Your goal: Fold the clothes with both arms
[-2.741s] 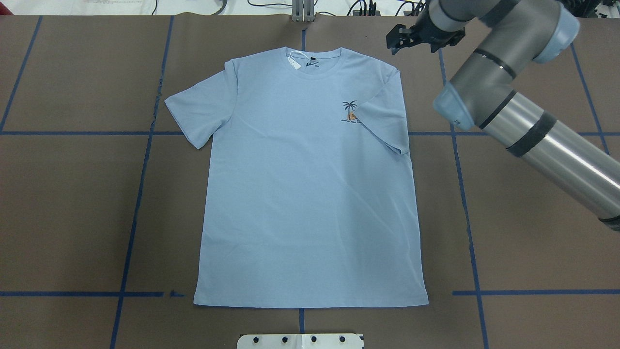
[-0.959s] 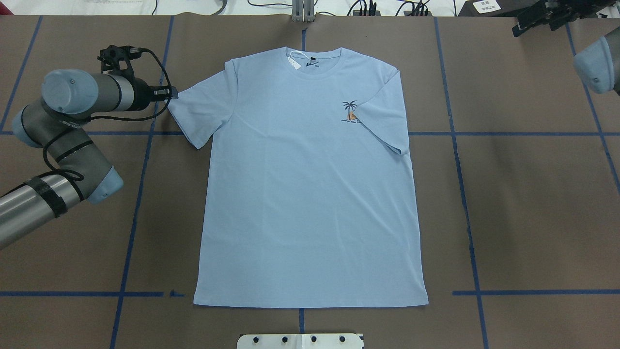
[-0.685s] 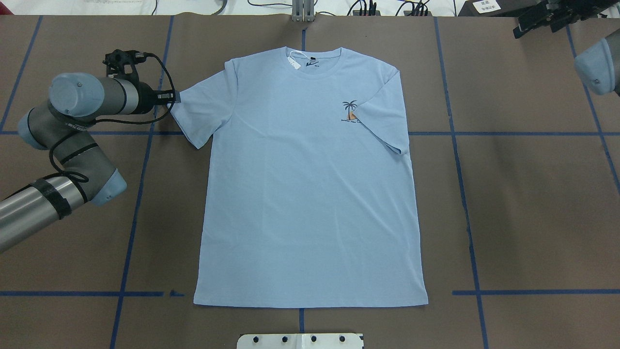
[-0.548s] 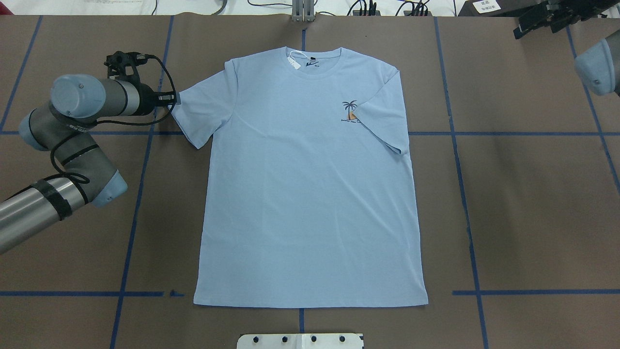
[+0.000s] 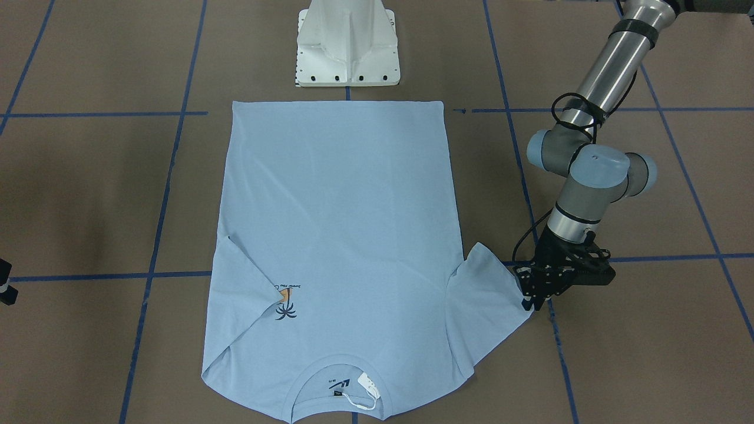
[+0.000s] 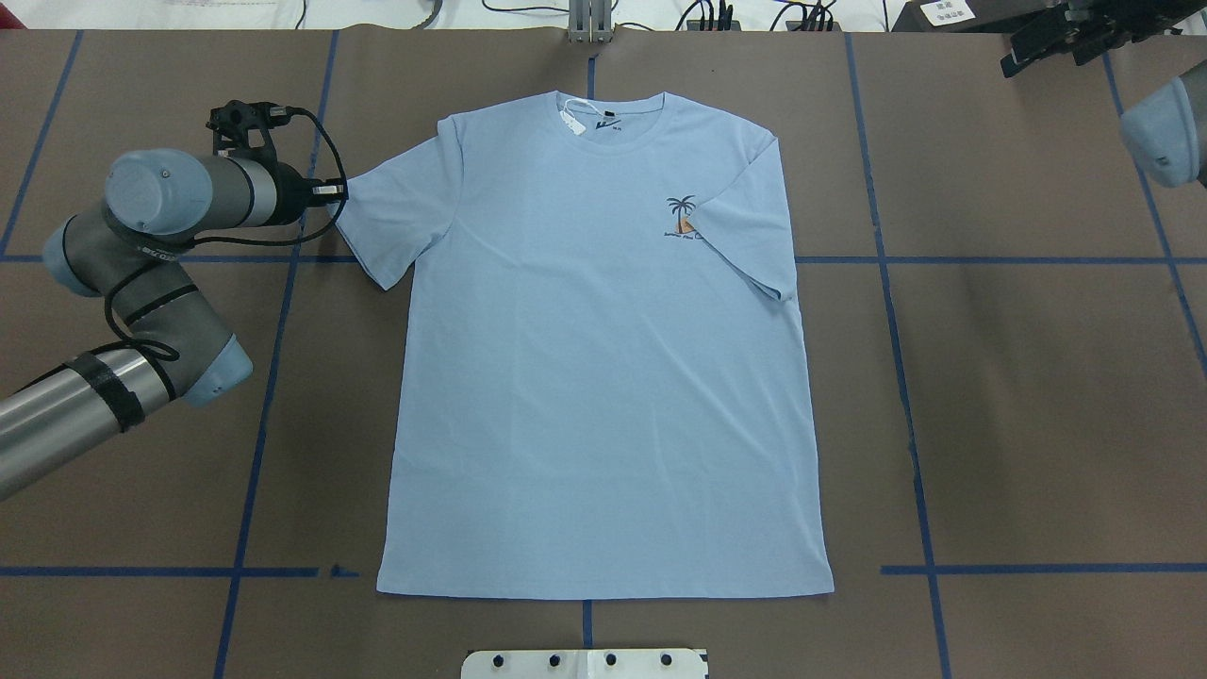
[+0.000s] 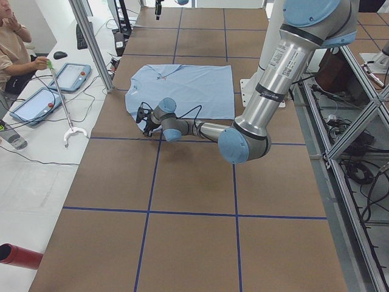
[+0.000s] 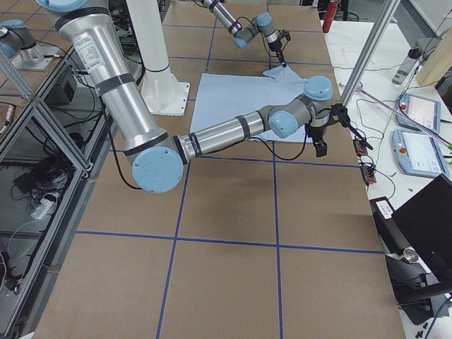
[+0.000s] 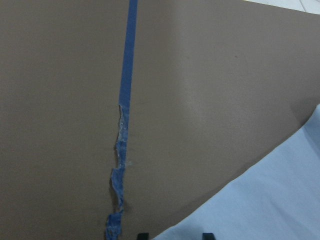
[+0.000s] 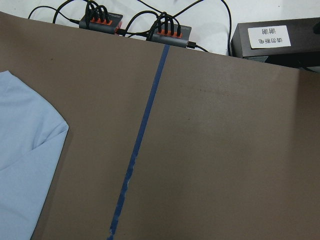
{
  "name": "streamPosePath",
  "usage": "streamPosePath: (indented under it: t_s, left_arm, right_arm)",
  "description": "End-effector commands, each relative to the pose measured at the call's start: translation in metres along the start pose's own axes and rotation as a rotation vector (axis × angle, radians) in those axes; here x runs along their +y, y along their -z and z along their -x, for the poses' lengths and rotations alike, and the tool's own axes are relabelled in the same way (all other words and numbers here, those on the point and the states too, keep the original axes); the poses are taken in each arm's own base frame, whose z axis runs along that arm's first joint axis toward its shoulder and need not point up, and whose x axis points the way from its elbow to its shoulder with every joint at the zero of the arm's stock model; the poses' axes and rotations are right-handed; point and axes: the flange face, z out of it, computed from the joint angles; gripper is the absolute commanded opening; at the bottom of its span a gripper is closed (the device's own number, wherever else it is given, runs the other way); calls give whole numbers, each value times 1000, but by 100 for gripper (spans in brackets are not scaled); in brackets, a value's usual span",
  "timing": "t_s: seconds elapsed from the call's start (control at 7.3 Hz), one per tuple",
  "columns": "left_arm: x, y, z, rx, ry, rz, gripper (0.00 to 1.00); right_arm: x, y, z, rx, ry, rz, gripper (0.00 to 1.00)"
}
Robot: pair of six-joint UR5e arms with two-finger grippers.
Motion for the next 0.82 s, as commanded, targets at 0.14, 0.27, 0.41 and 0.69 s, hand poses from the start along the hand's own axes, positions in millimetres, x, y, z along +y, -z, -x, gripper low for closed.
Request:
streamPosePath:
  t_s: [0.14, 0.27, 0.41, 0.69]
  left_arm:
    - [-4, 7, -11, 18, 0, -9, 0]
    - [-9, 17, -29, 21, 8, -9, 0]
    - [-5, 28, -59, -12, 6, 17, 0]
    - [18, 28, -162, -93, 89, 71, 0]
  right_arm:
    - [0, 0, 0, -1, 1, -1, 100]
    - [0, 1, 1, 0, 0, -3, 100]
    - [0, 1, 1, 0, -3, -3, 100]
    - [0, 0, 2, -1, -7, -3, 100]
